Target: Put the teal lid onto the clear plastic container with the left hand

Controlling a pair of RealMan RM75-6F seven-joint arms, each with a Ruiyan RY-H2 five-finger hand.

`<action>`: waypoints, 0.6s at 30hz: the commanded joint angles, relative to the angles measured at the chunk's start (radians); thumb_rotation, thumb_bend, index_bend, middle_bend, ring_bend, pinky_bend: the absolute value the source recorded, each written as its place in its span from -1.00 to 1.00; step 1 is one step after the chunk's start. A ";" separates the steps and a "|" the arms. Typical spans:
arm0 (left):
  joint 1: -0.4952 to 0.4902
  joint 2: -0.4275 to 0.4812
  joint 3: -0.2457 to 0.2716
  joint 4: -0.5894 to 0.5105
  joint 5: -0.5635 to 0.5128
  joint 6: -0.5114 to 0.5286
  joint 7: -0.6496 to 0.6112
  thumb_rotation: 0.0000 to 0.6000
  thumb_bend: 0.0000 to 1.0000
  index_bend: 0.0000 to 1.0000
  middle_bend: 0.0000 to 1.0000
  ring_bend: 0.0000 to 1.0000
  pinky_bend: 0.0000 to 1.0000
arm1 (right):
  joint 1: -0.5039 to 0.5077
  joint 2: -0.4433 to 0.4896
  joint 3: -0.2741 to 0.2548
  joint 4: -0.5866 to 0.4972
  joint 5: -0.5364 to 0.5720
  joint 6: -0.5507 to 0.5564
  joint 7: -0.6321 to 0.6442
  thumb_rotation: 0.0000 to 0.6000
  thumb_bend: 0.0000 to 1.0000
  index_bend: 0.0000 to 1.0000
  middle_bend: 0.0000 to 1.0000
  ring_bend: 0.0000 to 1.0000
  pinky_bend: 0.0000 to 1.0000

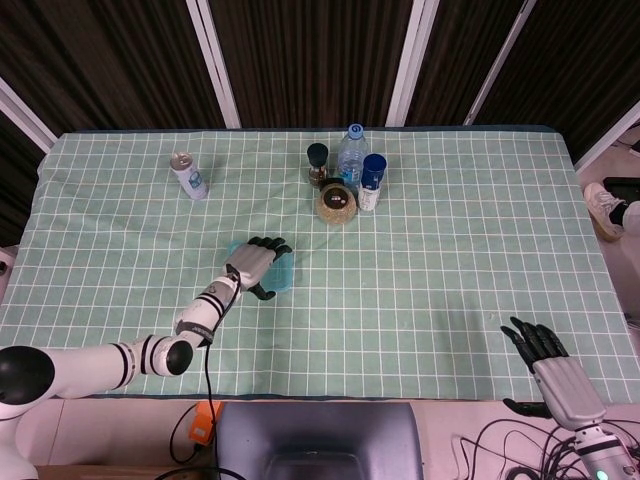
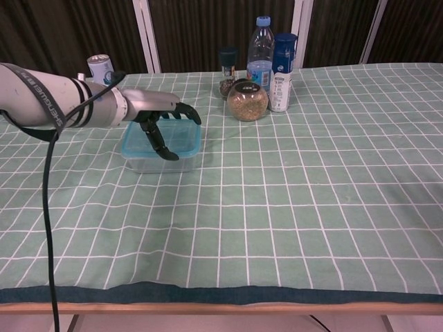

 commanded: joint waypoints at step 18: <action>0.007 0.016 -0.002 0.001 -0.002 -0.025 -0.044 1.00 -0.50 -1.00 -1.00 -1.00 -0.87 | -0.001 0.001 0.000 0.000 -0.001 0.004 0.001 1.00 -0.62 -1.00 -1.00 -1.00 -1.00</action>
